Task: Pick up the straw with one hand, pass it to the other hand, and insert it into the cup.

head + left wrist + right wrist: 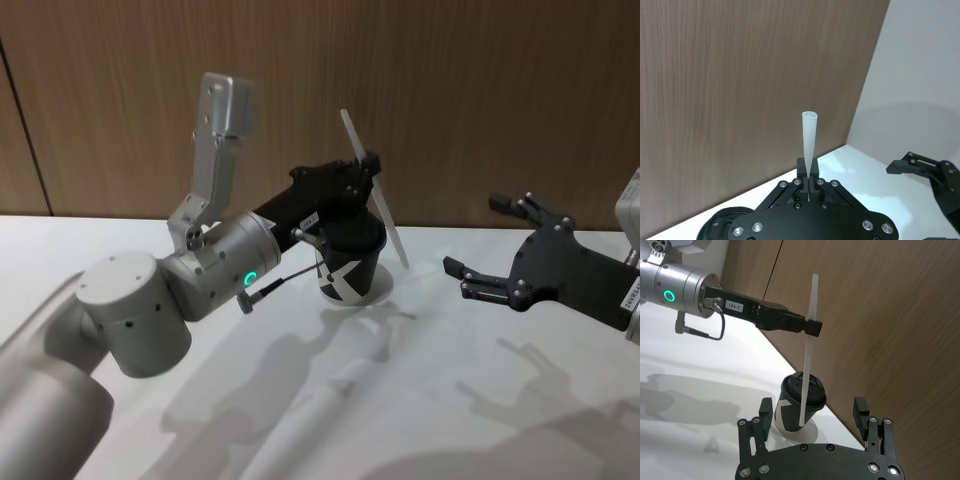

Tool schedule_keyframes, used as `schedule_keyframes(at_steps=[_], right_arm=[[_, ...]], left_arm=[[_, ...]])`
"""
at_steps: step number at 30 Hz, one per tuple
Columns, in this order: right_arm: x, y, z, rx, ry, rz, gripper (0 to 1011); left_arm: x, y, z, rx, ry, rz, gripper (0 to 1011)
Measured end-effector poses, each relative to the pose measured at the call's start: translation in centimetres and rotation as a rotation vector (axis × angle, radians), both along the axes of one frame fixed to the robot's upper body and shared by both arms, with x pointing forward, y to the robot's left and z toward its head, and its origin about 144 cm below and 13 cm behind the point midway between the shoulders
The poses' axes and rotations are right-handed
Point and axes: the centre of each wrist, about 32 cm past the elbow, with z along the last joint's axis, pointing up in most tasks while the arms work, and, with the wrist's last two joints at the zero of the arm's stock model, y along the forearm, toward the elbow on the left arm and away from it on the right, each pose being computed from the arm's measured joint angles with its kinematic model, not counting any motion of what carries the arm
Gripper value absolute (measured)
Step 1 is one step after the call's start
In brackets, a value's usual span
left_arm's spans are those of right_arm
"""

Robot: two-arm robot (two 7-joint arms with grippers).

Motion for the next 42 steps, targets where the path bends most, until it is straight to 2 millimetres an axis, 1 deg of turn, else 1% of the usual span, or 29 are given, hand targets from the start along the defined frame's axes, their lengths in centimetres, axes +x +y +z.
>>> schedule_keyframes(at_steps=[1,4,14,20,30,42], right_arm=[[0.0,0.0,0.0,0.000,0.000,0.000,1001],[0.0,0.0,0.0,0.000,0.000,0.000,1001],[0.0,0.0,0.0,0.000,0.000,0.000,1001],[0.0,0.0,0.0,0.000,0.000,0.000,1001],[0.0,0.0,0.0,0.000,0.000,0.000,1001],[0.0,0.0,0.0,0.000,0.000,0.000,1001]], left_arm=[[0.0,0.0,0.0,0.000,0.000,0.000,6],[0.0,0.1,1.0,0.050,-0.009,0.011,6],[0.4,0.0,4.9,0.212,-0.054,0.047,7],[0.6,-0.1,6.3,0.270,-0.076,0.082,7],[0.9,-0.2,7.3,0.312,-0.095,0.112,7],[1.3,-0.3,7.4,0.321,-0.089,0.117,6]])
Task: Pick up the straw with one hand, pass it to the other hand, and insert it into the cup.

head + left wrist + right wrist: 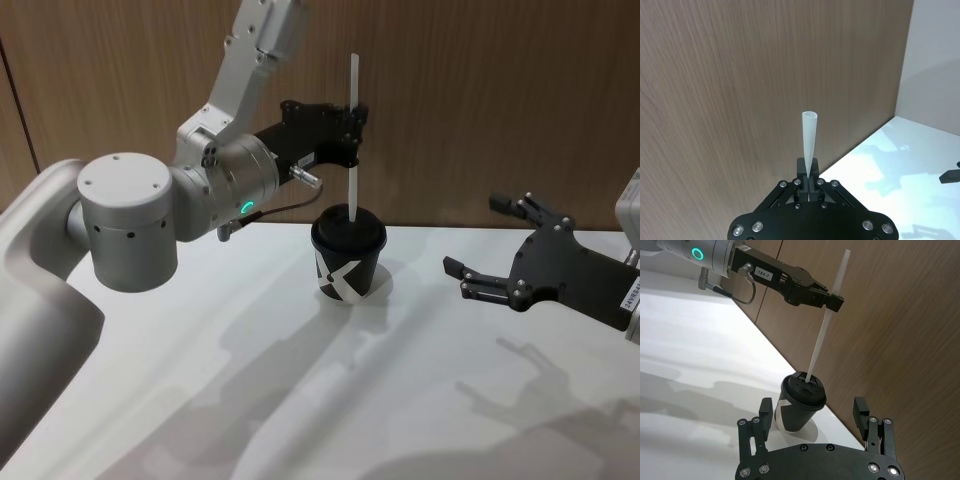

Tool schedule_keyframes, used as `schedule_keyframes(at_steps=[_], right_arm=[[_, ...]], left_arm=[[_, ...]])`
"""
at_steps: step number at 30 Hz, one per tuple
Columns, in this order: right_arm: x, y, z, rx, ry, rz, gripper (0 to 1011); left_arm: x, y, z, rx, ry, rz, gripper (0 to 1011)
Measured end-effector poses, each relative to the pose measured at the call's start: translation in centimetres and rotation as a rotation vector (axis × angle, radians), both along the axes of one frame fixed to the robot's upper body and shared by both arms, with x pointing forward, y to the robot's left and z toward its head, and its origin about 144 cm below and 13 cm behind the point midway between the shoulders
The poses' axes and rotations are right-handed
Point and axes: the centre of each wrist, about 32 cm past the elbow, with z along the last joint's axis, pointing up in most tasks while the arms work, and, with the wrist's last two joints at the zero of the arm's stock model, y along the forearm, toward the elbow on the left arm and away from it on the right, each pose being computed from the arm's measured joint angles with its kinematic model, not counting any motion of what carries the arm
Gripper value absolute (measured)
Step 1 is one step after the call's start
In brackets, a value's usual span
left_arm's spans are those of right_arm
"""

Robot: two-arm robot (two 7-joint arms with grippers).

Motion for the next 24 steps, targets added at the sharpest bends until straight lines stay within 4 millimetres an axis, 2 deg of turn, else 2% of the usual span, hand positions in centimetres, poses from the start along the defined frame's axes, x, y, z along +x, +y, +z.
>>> schedule_keyframes(at_steps=[24], right_arm=[[0.00,0.00,0.00,0.000,0.000,0.000,1001]], left_arm=[[0.44,-0.30,-0.37,0.003,0.012,-0.002,6]])
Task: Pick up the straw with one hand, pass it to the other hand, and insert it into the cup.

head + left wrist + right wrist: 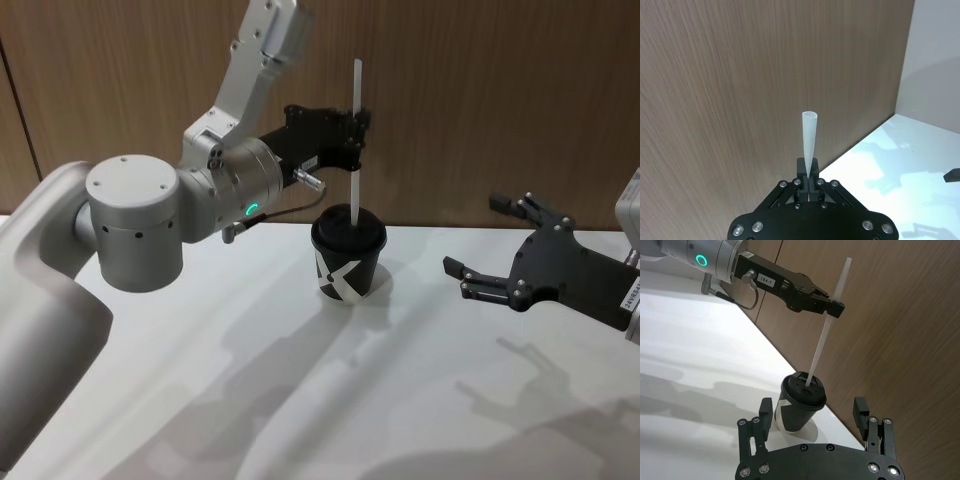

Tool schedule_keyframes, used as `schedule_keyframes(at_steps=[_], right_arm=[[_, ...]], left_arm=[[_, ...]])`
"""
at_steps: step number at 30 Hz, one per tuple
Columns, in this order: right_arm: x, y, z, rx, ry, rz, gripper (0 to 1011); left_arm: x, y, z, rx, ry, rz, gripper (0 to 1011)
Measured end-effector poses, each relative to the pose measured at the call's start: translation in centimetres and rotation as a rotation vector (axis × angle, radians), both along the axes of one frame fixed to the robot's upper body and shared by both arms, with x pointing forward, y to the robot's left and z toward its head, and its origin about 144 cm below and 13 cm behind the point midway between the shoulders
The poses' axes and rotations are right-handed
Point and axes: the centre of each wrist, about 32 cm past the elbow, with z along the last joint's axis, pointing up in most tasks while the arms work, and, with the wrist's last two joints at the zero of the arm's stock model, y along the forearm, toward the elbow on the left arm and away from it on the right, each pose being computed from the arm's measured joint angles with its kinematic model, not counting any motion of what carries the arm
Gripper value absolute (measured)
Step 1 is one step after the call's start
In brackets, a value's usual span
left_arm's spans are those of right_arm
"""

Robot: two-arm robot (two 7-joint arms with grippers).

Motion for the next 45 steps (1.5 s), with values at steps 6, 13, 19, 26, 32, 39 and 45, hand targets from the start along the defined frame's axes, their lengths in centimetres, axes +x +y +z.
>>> schedule_keyframes(at_steps=[6,13,19,26,32,39,45], right_arm=[[0.00,0.00,0.00,0.000,0.000,0.000,1001],[0.00,0.00,0.00,0.000,0.000,0.000,1001],[0.00,0.00,0.00,0.000,0.000,0.000,1001],[0.00,0.00,0.00,0.000,0.000,0.000,1001],[0.00,0.00,0.00,0.000,0.000,0.000,1001],[0.00,0.00,0.00,0.000,0.000,0.000,1001],[0.00,0.00,0.00,0.000,0.000,0.000,1001]], left_arm=[[0.11,-0.12,-0.16,0.001,0.004,-0.003,7],[0.19,-0.25,-0.21,0.003,0.003,-0.008,6],[0.22,-0.33,-0.19,0.001,-0.001,-0.011,6],[0.21,-0.44,-0.15,0.000,-0.005,-0.015,6],[0.17,-0.51,-0.12,-0.001,-0.006,-0.017,7],[0.05,-0.57,0.00,-0.002,-0.003,-0.018,6],[-0.05,-0.59,0.10,-0.001,-0.001,-0.017,6]])
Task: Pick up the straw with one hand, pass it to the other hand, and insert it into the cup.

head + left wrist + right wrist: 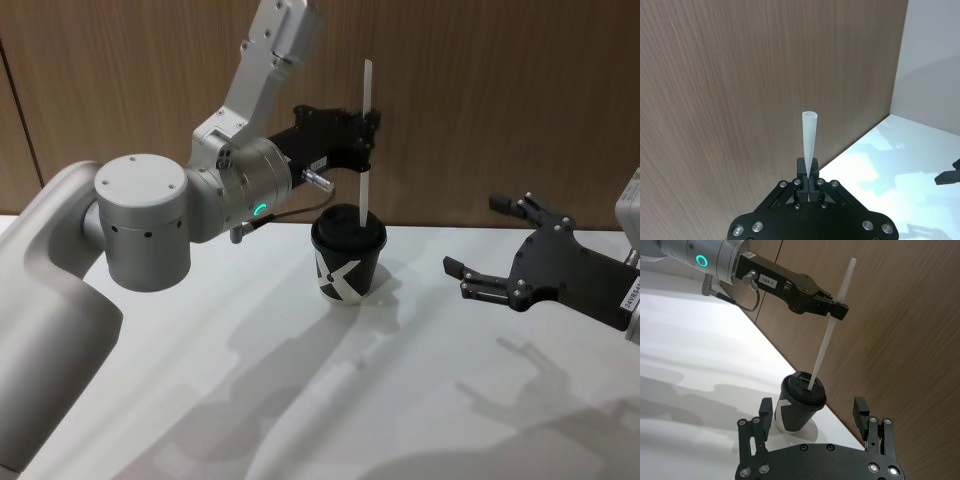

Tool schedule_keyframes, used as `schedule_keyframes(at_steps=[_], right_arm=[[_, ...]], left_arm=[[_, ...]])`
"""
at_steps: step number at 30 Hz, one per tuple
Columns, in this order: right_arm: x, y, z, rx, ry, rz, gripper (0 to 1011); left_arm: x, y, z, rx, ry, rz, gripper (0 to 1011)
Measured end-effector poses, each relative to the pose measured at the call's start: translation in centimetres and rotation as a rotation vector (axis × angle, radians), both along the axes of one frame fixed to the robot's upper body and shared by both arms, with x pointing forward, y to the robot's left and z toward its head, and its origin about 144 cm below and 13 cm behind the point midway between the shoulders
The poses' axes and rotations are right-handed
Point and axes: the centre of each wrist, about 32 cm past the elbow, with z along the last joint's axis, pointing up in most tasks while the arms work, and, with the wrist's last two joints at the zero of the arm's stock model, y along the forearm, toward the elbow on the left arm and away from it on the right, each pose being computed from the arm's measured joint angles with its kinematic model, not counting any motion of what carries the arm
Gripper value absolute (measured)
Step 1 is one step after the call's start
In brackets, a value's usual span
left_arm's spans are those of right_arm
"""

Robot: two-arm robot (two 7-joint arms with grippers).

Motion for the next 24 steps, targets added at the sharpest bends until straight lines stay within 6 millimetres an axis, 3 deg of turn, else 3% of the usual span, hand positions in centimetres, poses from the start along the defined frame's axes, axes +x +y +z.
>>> schedule_keyframes(at_steps=[24], right_arm=[[0.00,0.00,0.00,0.000,0.000,0.000,1001]], left_arm=[[0.18,-0.40,-0.38,0.004,0.005,-0.015,6]])
